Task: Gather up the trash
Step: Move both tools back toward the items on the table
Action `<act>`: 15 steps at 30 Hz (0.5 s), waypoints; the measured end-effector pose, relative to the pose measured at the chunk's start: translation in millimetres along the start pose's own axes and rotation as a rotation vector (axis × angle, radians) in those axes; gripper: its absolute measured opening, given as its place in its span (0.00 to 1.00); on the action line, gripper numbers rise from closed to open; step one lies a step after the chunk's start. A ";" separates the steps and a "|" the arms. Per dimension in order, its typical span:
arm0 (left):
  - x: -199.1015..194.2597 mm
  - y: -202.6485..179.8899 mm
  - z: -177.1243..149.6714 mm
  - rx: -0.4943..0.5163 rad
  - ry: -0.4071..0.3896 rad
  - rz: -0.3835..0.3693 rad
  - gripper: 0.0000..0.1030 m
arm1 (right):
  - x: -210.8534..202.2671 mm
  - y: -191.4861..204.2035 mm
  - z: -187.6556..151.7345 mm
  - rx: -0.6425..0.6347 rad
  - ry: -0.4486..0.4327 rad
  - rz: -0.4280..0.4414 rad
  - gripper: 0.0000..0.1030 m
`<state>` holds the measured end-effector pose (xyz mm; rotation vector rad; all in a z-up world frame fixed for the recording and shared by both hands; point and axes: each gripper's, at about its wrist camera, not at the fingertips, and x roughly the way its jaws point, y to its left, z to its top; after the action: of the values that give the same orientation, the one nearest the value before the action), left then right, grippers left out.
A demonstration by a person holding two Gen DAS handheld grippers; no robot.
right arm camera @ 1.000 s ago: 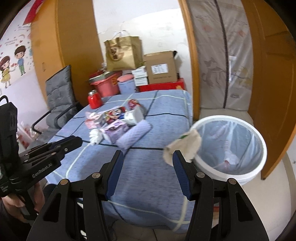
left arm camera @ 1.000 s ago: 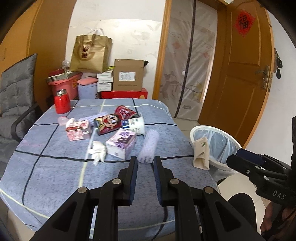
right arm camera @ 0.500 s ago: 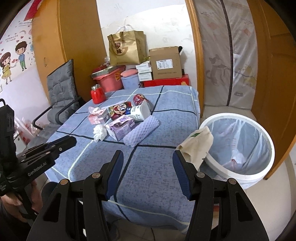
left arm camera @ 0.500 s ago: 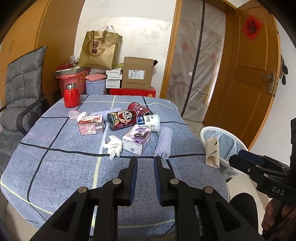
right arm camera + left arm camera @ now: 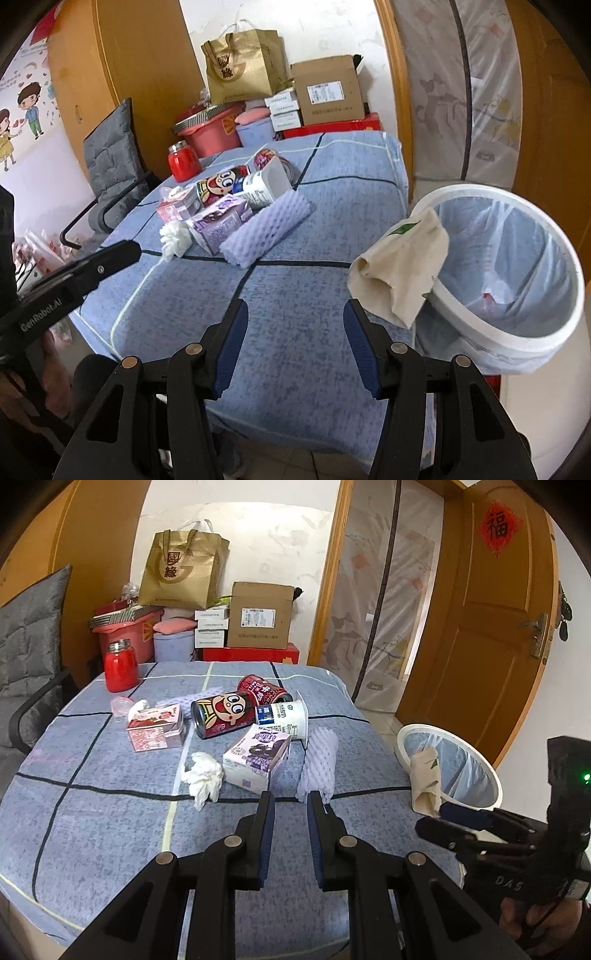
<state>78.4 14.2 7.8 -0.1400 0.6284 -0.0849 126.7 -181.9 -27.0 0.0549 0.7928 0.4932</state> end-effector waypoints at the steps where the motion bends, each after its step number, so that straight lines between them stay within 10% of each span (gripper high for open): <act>1: 2.8 -0.3 1.1 0.001 0.001 0.001 0.17 | 5.7 -1.8 0.5 0.003 0.005 0.006 0.53; 15: 50.3 2.1 17.9 -0.010 0.048 0.053 0.17 | 40.2 -35.9 11.4 0.034 -0.039 -0.014 0.53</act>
<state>129.5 12.1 -7.4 -0.1314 0.6802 -0.0339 173.0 -194.3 -54.1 0.0901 0.7632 0.4644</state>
